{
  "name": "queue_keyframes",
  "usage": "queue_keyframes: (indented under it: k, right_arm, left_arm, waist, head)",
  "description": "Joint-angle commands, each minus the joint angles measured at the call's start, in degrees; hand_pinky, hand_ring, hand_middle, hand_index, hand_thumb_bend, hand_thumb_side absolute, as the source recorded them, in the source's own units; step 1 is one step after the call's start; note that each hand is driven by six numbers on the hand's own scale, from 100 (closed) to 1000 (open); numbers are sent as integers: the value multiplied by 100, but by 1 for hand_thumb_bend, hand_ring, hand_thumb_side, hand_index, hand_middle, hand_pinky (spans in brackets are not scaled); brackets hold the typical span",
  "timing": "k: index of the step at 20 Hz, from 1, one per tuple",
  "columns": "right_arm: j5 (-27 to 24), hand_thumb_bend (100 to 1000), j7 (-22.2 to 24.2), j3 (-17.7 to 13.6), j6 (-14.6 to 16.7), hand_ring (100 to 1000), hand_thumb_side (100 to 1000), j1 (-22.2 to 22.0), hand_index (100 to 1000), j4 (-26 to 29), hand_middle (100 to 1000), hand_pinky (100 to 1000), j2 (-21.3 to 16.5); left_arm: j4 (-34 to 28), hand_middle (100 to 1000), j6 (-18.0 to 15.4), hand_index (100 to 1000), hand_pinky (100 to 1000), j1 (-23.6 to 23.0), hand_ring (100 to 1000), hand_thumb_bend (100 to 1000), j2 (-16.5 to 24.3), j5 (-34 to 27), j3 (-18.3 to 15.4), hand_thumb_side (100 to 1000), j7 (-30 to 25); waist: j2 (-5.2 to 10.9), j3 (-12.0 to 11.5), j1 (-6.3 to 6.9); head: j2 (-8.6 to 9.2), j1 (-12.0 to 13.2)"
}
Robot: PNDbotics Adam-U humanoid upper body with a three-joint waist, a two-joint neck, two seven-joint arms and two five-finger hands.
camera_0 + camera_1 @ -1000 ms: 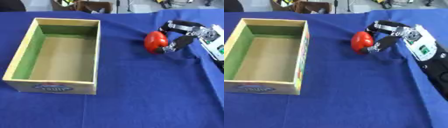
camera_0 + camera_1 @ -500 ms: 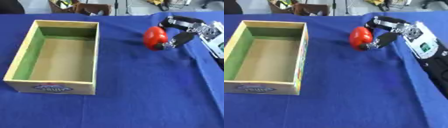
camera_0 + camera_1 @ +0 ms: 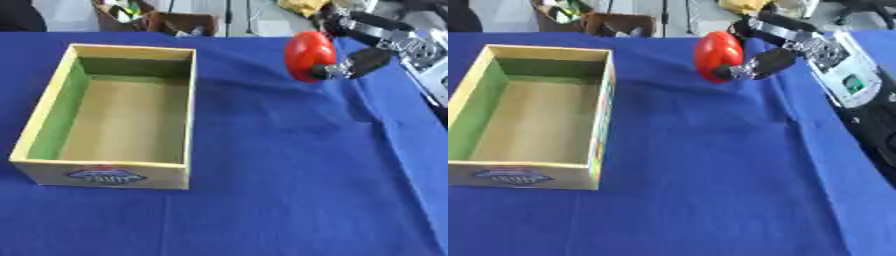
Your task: Pick up objects on the table and place them in the box.
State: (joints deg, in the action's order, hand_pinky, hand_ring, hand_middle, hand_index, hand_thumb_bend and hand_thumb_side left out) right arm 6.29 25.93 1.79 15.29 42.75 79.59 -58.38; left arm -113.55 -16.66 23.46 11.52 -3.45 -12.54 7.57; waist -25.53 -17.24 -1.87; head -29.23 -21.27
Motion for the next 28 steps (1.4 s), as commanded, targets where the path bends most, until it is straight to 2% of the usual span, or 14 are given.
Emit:
queue_keyframes:
  k: [1, 5, 10, 15, 23, 27, 28]
  right_arm:
    - [-139, 438, -112, -48, -51, 418, 651, 158, 479, 235, 332, 720, -265]
    - [-157, 439, -172, 87, -132, 409, 654, 414, 479, 344, 331, 707, -127]
    - [-109, 445, -186, 293, -283, 401, 654, 912, 479, 312, 327, 695, 268]
    - [147, 450, -140, 499, -408, 395, 650, 1257, 478, 146, 322, 688, 684]
    - [829, 444, -310, 723, -500, 392, 649, 1493, 476, -189, 322, 686, 1178]
    - [1342, 432, -649, 795, -489, 394, 657, 1531, 473, -379, 324, 683, 1329]
    - [1485, 448, -765, 812, -497, 396, 632, 1541, 473, -445, 325, 683, 1372]
  left_arm:
    - [-105, 537, 0, 658, 149, 45, 463, 100, 147, 42, -29, 914, -1]
    - [-105, 536, -6, 659, 152, 92, 461, 100, 136, 26, 1, 912, -21]
    - [-105, 536, -19, 661, 154, 132, 460, 100, 117, 7, 26, 909, -34]
    - [-105, 536, -36, 661, 155, 163, 460, 100, 96, -11, 37, 907, -36]
    - [-105, 536, -68, 663, 157, 234, 460, 100, 59, -27, 39, 905, -25]
    - [-105, 535, -100, 663, 158, 280, 459, 100, 48, -34, 41, 903, -8]
    - [-105, 535, -108, 663, 158, 290, 459, 100, 46, -37, 42, 902, 1]
  waist:
    - [188, -8, -18]
    - [234, -93, -57]
    - [272, -269, -91]
    - [274, -452, -115]
    - [232, -625, -173]
    - [204, -698, -186]
    - [197, -719, -187]
  head:
    - [-42, -59]
    - [-49, -179]
    - [-57, -340]
    - [-82, -504]
    - [-70, -639]
    - [-41, -733]
    - [-35, -757]
